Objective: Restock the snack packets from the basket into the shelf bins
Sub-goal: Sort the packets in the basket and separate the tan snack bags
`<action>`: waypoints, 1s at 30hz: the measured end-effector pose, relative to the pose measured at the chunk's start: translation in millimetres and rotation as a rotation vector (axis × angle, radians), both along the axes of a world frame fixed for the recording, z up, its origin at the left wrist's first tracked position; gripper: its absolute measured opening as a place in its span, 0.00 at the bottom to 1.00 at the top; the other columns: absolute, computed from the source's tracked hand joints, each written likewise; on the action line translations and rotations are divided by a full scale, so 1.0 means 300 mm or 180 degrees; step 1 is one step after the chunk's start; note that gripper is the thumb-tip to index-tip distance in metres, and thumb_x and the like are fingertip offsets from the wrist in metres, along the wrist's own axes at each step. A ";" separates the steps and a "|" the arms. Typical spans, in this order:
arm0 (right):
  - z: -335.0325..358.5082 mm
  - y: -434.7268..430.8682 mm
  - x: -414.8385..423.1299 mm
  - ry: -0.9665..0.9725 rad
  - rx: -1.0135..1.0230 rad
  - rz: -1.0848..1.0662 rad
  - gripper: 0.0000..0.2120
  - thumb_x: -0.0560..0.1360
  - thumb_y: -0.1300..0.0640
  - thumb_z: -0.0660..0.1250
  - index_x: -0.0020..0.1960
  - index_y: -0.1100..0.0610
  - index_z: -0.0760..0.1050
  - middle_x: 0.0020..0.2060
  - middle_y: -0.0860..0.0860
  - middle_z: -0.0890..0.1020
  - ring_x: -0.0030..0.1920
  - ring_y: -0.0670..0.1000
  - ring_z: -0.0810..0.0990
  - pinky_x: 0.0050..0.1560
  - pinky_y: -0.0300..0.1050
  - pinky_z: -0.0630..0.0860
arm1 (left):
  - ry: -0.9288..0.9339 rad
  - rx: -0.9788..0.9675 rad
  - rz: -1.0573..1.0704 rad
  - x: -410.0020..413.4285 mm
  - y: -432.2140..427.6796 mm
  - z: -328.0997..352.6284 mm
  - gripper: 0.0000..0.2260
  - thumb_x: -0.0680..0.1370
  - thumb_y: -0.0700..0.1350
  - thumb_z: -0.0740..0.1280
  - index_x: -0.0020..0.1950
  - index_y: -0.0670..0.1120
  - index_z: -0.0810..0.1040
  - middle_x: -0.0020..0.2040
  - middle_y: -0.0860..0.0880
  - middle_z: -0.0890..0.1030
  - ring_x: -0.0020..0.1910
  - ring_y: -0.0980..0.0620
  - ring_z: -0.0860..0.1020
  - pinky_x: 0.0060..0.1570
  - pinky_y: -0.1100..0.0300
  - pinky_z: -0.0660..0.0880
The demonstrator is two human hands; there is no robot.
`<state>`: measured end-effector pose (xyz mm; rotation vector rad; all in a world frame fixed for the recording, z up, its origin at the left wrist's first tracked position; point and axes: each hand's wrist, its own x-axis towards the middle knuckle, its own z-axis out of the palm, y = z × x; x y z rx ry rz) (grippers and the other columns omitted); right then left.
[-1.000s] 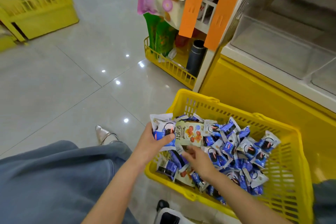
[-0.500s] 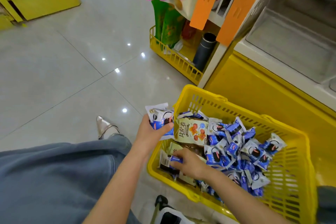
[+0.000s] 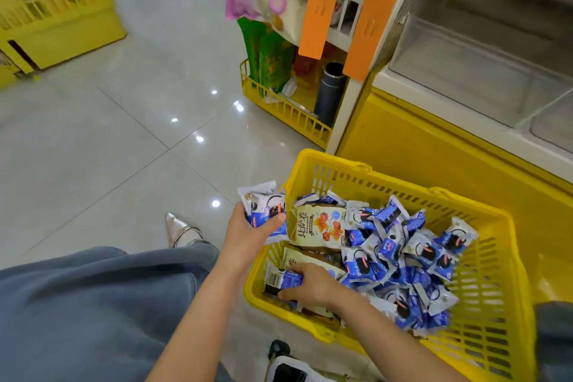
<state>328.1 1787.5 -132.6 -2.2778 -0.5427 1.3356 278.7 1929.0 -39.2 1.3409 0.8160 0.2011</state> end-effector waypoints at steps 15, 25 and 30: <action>0.175 -0.452 0.206 -0.0779 0.0931 -0.2190 0.21 0.70 0.55 0.73 0.57 0.48 0.67 0.53 0.41 0.70 0.51 0.43 0.75 0.45 0.34 0.72 | 0.0410 0.0421 -0.1412 0.283 -0.315 -0.043 0.24 0.75 0.51 0.69 0.68 0.49 0.66 0.65 0.50 0.74 0.64 0.49 0.73 0.55 0.60 0.76; 0.103 -0.705 0.453 -0.1812 -0.0038 -0.2626 0.23 0.75 0.58 0.67 0.67 0.61 0.65 0.63 0.60 0.72 0.61 0.59 0.72 0.58 0.51 0.70 | 0.1021 0.1720 -0.2817 0.601 -0.702 -0.158 0.26 0.78 0.47 0.64 0.70 0.39 0.57 0.69 0.40 0.63 0.65 0.42 0.68 0.60 0.53 0.68; 0.090 -0.719 0.446 -0.1937 -0.0528 -0.1752 0.23 0.78 0.54 0.63 0.70 0.58 0.62 0.66 0.56 0.69 0.66 0.55 0.68 0.66 0.47 0.65 | 0.0736 0.2645 -0.3163 0.604 -0.690 -0.183 0.21 0.80 0.47 0.61 0.69 0.41 0.61 0.66 0.42 0.67 0.64 0.45 0.68 0.61 0.52 0.69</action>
